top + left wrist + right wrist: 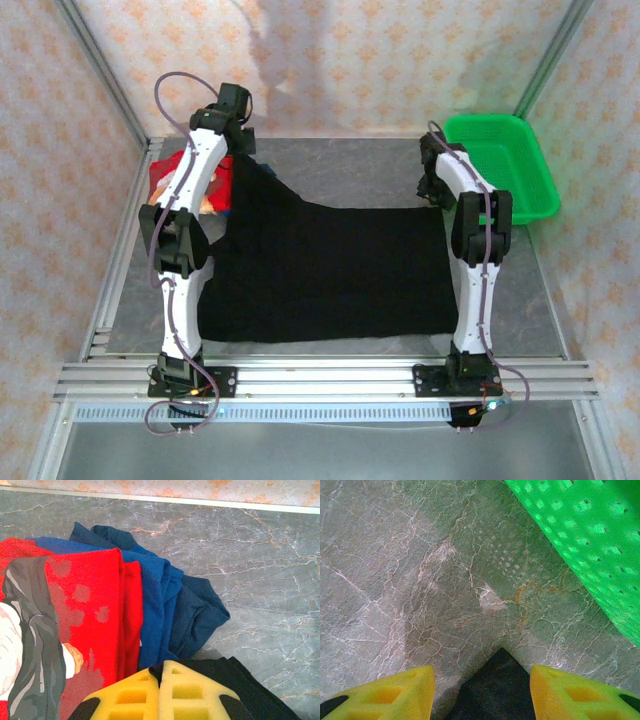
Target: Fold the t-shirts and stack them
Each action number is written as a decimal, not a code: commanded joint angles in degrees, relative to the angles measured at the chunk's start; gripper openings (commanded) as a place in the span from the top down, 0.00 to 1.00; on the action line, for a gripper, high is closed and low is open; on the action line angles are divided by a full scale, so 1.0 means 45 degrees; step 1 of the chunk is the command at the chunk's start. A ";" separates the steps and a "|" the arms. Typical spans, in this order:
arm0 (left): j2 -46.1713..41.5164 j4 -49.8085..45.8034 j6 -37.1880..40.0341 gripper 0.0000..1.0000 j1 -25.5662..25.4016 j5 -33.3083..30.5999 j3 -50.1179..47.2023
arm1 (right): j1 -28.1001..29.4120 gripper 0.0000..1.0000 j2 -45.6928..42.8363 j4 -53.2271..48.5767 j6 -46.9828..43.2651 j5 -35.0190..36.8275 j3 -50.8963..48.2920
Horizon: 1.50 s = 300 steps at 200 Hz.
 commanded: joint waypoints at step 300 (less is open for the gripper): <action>-0.1881 0.1071 -0.0366 1.00 0.1215 0.0586 -0.2950 | 0.1290 0.44 0.0674 0.0078 0.0598 -0.0240 0.1441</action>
